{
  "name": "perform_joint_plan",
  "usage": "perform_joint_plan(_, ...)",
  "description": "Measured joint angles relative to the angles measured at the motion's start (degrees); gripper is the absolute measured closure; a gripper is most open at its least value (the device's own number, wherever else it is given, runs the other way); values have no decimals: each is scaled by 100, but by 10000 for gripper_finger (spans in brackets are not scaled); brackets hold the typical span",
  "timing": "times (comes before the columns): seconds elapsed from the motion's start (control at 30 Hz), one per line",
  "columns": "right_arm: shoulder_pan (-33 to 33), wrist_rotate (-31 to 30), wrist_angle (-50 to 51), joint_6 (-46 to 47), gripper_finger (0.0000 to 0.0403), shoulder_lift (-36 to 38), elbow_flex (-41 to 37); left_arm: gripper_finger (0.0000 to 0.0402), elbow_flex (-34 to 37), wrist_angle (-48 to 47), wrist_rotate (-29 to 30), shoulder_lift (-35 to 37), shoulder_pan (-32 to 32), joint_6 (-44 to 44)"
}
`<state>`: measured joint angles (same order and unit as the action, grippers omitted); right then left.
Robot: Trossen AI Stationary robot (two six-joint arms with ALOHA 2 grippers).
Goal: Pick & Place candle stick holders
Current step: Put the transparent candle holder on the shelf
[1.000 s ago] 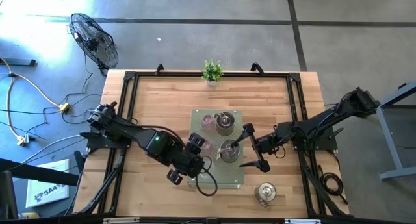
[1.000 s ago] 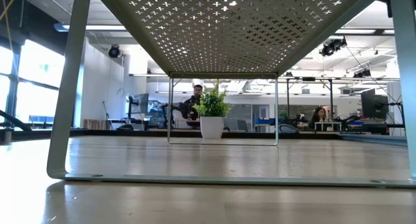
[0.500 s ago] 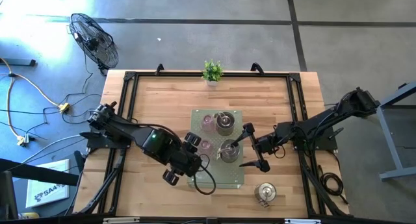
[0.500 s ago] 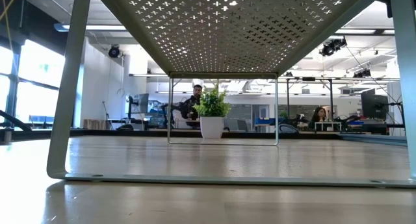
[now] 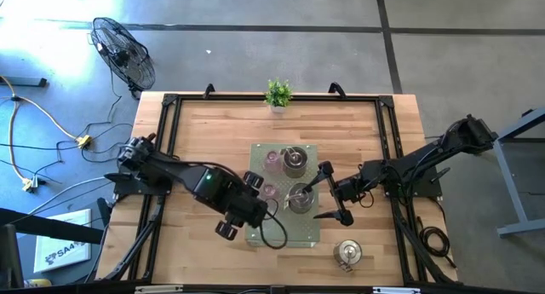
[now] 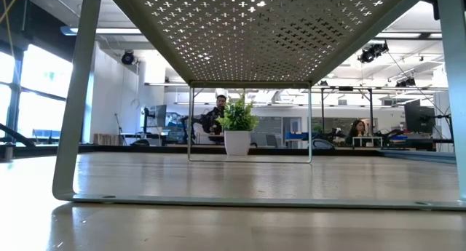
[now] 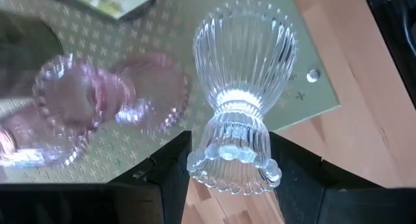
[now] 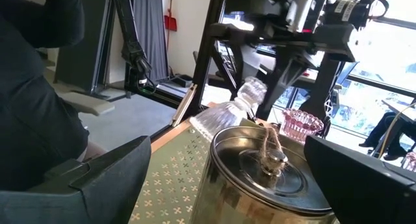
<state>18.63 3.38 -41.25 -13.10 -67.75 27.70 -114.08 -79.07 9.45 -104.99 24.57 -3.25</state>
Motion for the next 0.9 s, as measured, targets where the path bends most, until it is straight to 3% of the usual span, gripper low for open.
perform_joint_plan(0.57, 0, 0, 43, -44, 3, 2, 0, 224, -15, -26, -7, -5, -58, 11)
perform_joint_plan(0.9, 0, 0, 41, -46, 3, 2, 0, 224, -515, -299, -164, -17, -56, 179)
